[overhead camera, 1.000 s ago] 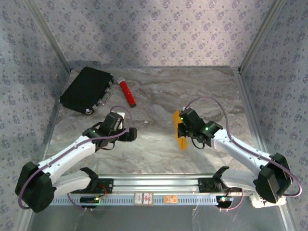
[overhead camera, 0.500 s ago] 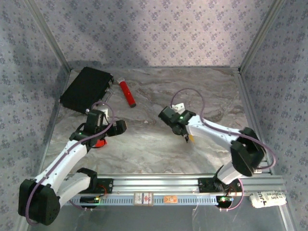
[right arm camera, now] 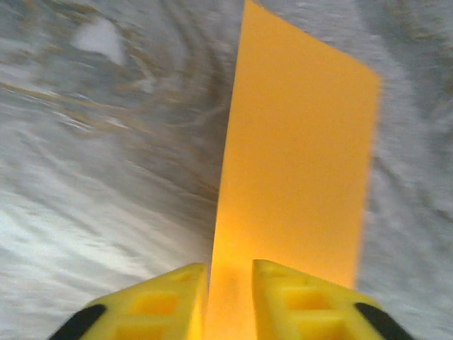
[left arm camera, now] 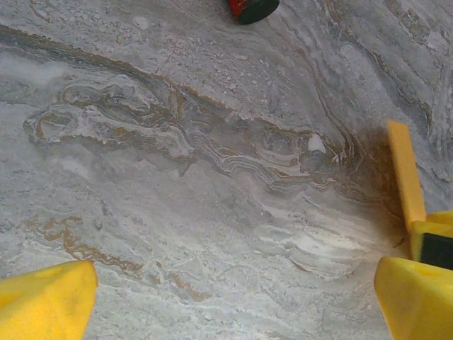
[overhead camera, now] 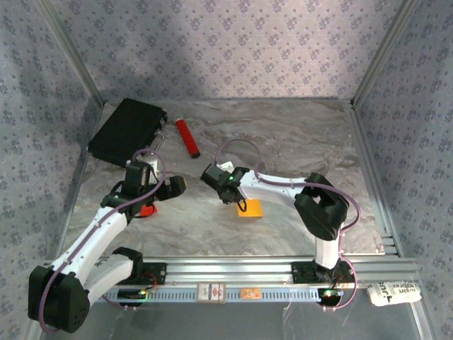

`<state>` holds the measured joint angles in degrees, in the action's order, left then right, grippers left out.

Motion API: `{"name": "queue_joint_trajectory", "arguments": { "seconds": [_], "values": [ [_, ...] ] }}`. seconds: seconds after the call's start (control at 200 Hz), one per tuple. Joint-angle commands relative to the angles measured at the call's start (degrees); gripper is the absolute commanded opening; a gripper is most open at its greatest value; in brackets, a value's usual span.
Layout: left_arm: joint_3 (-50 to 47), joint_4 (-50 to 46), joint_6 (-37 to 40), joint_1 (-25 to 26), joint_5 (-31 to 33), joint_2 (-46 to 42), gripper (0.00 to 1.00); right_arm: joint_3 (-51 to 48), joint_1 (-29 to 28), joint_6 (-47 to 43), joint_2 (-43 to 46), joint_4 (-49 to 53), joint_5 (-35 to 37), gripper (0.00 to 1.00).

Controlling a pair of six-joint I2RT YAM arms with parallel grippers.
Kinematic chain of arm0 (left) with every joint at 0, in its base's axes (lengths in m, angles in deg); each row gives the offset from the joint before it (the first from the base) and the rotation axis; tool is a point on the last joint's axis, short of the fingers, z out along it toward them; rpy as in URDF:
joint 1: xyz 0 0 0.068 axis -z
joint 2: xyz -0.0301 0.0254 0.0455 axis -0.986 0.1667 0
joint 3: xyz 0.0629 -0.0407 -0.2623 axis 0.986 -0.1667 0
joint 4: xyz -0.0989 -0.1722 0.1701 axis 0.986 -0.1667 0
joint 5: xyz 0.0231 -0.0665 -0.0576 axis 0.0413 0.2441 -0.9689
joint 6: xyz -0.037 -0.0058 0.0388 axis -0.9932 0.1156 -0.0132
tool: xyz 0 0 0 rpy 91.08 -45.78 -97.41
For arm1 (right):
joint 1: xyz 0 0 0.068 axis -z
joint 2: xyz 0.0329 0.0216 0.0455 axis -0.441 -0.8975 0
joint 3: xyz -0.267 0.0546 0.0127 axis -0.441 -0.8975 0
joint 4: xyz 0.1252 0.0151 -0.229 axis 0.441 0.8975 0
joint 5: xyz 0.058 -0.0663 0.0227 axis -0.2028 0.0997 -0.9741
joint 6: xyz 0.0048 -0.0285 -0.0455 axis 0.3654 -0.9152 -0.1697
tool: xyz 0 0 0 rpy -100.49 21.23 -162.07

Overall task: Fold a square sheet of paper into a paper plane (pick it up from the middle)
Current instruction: Turn over the paper at the center of the table, then third fold the triangle at the center of the table.

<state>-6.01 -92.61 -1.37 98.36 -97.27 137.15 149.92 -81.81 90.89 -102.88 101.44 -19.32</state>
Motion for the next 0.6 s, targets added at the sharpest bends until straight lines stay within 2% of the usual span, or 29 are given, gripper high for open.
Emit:
{"name": "queue_joint_trajectory", "arguments": {
  "seconds": [0.0,0.115,0.165,0.29,0.4,0.49,0.595],
  "values": [
    [-0.35,0.25,-1.2,-0.56,-3.64,-0.6,1.0,-3.28,2.08,0.57,6.19,-8.94,-10.41,0.34],
    [-1.6,3.2,-3.98,-0.52,-7.68,0.2,0.97,-12.54,6.94,1.93,13.99,-16.23,-18.28,0.41],
    [-2.4,5.29,-5.52,-0.35,-9.49,0.57,0.95,-17.21,9.68,1.66,17.31,-20.03,-23.28,0.41],
    [-2.63,8.37,-7.93,2.19,-11.29,3.42,0.89,-28.92,18.45,6.15,24.84,-27.36,-32.57,0.34],
    [-1.31,10.42,-9.45,6.81,-10.53,7.96,0.81,-36.73,25.16,8.84,27.97,-33.06,-41.65,0.28],
    [-0.17,12.62,-11.25,11.2,-8.51,11.77,0.76,-39.76,27.89,9.36,28.45,-35.62,-46.6,0.22],
    [2.04,14.69,-12.89,15.45,-7.78,17.32,0.71,-40.74,28.74,9.01,27.6,-36.68,-48.66,0.19]
  ]
}}
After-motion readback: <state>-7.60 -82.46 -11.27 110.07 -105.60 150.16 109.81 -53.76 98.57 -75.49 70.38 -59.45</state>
